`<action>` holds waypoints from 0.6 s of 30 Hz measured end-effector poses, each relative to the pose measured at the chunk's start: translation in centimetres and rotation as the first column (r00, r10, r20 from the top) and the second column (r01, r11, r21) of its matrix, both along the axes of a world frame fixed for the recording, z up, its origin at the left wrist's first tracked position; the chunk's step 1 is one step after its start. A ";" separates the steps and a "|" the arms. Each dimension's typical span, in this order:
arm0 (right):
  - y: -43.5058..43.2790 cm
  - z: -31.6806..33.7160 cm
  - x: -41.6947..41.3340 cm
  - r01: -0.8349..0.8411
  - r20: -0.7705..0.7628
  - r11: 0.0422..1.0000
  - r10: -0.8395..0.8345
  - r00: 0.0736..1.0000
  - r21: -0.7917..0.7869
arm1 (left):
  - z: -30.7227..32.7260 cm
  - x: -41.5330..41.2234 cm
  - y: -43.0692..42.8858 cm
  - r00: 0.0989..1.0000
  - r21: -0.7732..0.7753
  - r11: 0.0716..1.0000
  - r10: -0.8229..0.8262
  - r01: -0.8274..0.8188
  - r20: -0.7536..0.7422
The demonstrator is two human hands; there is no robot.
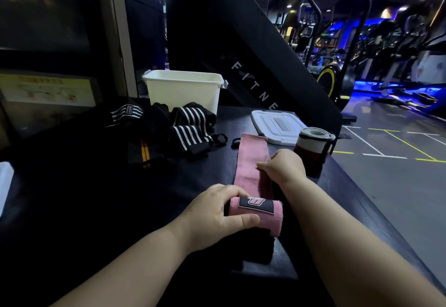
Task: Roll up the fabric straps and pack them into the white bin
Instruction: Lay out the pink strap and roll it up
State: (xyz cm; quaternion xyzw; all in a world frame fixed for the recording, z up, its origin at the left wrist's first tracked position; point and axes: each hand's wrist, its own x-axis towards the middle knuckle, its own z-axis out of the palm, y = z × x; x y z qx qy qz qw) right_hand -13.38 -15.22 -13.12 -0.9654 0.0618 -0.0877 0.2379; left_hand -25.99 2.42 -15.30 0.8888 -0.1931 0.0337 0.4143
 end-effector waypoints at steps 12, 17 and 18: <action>0.8 -0.3 0.1 -0.037 0.063 0.970 0.023 0.998 0.241 | 0.0 -0.1 0.0 0.999 0.007 1.000 0.010 -0.010 0.037; 0.8 -0.8 0.4 -0.066 0.071 0.955 0.048 0.996 0.288 | 0.0 -0.1 -0.1 0.999 0.069 0.998 0.000 -0.004 0.049; 0.8 -0.9 0.4 -0.079 0.080 0.953 0.058 0.995 0.294 | 0.0 -0.2 -0.2 0.997 0.080 0.997 -0.006 0.000 0.076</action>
